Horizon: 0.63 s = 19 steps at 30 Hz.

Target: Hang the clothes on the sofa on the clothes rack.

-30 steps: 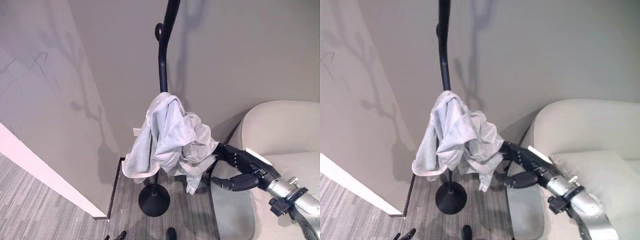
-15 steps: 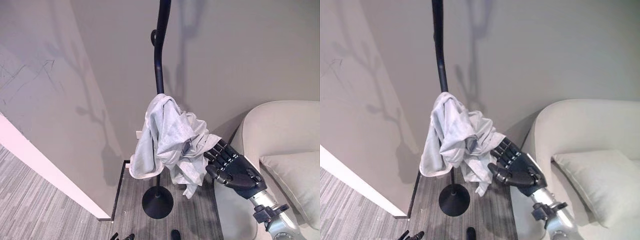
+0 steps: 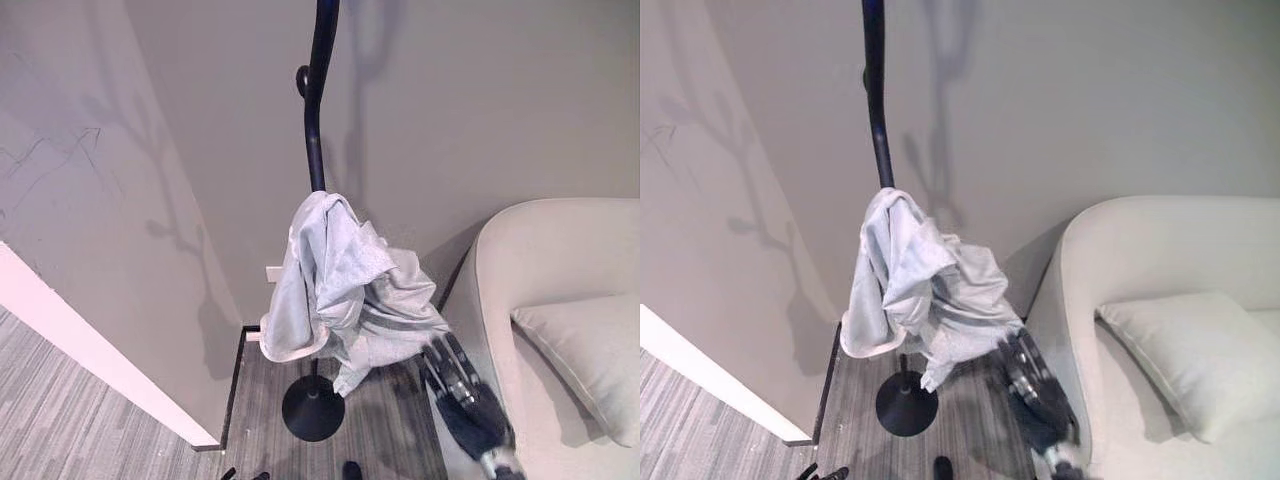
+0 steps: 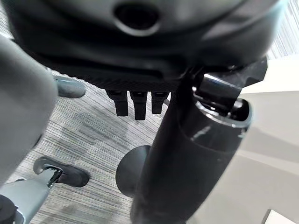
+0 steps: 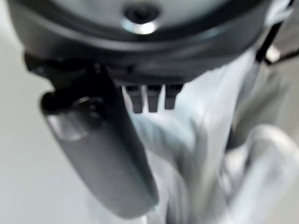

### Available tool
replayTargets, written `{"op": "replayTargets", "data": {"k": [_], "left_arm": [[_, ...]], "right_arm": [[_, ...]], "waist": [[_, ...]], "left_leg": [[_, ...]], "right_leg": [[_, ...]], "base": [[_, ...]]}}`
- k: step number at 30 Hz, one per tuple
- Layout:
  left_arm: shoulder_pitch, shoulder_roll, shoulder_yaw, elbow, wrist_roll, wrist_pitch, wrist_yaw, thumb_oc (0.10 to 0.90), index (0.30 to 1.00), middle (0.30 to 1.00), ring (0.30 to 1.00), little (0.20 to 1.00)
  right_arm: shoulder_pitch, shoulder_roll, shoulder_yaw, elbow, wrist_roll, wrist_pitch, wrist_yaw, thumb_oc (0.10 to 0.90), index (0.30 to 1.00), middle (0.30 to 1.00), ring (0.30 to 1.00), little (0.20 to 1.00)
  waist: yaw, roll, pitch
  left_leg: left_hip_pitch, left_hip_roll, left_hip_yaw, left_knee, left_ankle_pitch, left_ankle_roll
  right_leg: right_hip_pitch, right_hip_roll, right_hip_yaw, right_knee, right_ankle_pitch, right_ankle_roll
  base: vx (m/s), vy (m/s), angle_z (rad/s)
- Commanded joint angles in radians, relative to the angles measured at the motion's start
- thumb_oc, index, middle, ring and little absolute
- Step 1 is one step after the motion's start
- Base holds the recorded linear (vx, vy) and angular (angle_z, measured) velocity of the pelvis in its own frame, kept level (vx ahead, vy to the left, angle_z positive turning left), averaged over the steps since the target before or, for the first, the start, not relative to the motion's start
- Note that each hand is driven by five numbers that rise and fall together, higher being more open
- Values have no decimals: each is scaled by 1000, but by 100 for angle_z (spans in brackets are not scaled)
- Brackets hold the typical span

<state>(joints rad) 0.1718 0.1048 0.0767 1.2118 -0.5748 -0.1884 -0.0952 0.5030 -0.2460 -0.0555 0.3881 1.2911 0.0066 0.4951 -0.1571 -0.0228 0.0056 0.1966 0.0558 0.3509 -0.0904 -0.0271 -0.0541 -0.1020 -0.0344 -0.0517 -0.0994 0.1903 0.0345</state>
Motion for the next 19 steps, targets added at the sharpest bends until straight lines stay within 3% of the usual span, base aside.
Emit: {"op": "replayTargets", "data": {"k": [1, 3, 6, 11, 12, 13, 14, 16, 19], "left_arm": [[-33, 11, 1, 31, 44, -10, -23, 800, 900, 900, 900, 900], [-45, 19, -9, 35, 59, -9, -29, 800, 900, 900, 900, 900], [-57, 26, -22, 43, 78, -8, -39, 800, 900, 900, 900, 900], [-73, 11, -58, 61, 100, -5, -50, 800, 900, 900, 900, 900], [-75, 3, -72, 64, 106, -3, -49, 800, 900, 900, 900, 900], [-92, -3, -109, 71, 119, 4, -32, 800, 900, 900, 900, 900], [-93, -2, -108, 71, 119, 5, -32, 800, 900, 900, 900, 900], [-132, 20, -139, 83, 152, 8, 15, 800, 900, 900, 900, 900], [-136, 34, -148, 97, 176, 11, 24, 800, 900, 900, 900, 900]], "right_arm": [[-39, -72, 45, -136, -102, 17, 43, 800, 900, 900, 900, 900], [-36, -116, 44, -111, -200, 7, 49, 800, 900, 900, 900, 900], [-17, -148, -7, -83, -236, 2, 56, 800, 900, 900, 900, 900], [-22, -91, -98, 67, -277, -26, 0, 800, 900, 900, 900, 900], [-33, -65, -101, 145, -292, -35, -31, 800, 900, 900, 900, 900], [-117, 8, -87, 458, -364, -43, -141, 800, 900, 900, 900, 900], [-119, 8, -87, 460, -364, -43, -141, 800, 900, 900, 900, 900], [-287, 42, -182, 936, -350, 7, -257, 800, 900, 900, 900, 900], [-337, 38, -230, 1061, -322, 13, -288, 800, 900, 900, 900, 900]], "waist": [[-24, -25, 1], [-30, -27, 9], [-43, -32, 20], [-81, -47, 44], [-83, -47, 53], [-61, -45, 80], [-60, -47, 78], [16, -3, 104], [38, 11, 95]], "left_leg": [[-37, -1, -61, 3, -44, -2], [-47, -16, -65, 3, -44, 6], [-62, -37, -72, 3, -45, 17], [-82, -81, -63, 3, -55, 38], [-78, -85, -59, 3, -59, 42], [-81, -94, -56, 3, -52, 51], [-84, -95, -54, 3, -49, 51], [-97, -64, -50, 3, -34, 53], [-101, -56, -57, 3, -25, 54]], "right_leg": [[45, -99, -20, 38, -63, 124], [33, -112, -18, 41, -52, 132], [14, -133, -19, 46, -36, 144], [-38, -174, 3, 54, 3, 174], [-41, -181, 2, 58, 9, 180], [-64, -199, -20, 96, 23, 187], [-68, -200, -18, 95, 25, 186], [-34, -238, -208, 187, -67, 151], [9, -233, -247, 225, -119, 136]], "base": [[-86, 110, -19], [-80, 90, -19], [-89, 110, -13], [-133, 144, 0], [-179, 93, -3], [-153, 61, -15], [-230, 32, -28], [-189, -9, -34], [-51, -23, 5]]}}
